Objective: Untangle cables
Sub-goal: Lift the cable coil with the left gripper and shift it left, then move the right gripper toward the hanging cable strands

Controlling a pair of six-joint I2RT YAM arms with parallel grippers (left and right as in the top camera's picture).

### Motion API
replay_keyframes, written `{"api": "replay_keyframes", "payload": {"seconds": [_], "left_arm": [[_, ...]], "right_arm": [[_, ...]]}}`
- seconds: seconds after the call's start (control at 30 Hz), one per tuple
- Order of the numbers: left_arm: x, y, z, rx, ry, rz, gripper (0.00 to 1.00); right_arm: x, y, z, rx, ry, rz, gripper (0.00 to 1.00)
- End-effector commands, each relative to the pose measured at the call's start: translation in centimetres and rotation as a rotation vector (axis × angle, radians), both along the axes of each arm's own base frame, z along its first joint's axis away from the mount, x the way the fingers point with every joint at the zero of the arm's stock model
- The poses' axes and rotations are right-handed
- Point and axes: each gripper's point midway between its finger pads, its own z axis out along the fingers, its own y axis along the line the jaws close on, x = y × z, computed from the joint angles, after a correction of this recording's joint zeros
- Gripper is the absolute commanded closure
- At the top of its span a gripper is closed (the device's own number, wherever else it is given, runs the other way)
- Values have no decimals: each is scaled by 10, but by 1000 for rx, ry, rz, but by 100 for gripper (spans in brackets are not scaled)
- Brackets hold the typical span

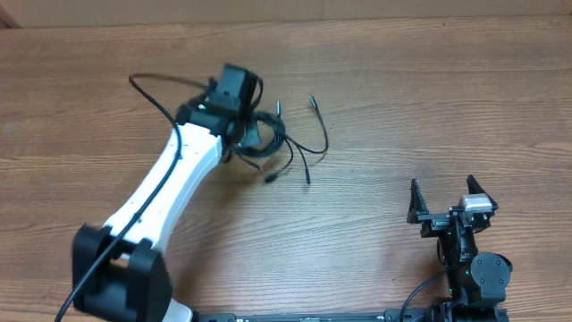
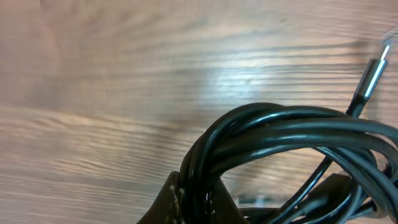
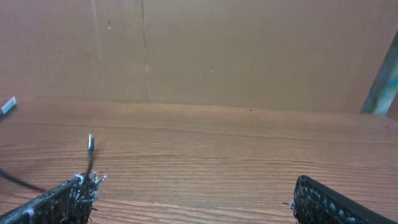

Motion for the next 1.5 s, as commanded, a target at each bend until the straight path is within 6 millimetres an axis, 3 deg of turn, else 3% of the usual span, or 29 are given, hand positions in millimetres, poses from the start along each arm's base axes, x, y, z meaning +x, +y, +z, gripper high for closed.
{"api": "replay_keyframes", "payload": {"seconds": [0.0, 0.13, 0.3, 0.93, 1.47], "left_arm": [[-7, -13, 28, 38, -32, -188, 96], [-25, -38, 23, -1, 25, -379, 96], [-30, -45, 22, 36, 28, -467, 96], [-35, -46, 20, -26, 60, -334, 96], [-31, -49, 23, -36, 37, -337, 96]], "right_arm": [[0, -1, -3, -4, -1, -4, 0], [0, -1, -3, -4, -1, -4, 0], [0, -1, -3, -4, -1, -4, 0], [0, -1, -3, -4, -1, -4, 0], [0, -1, -3, -4, -1, -4, 0]]}}
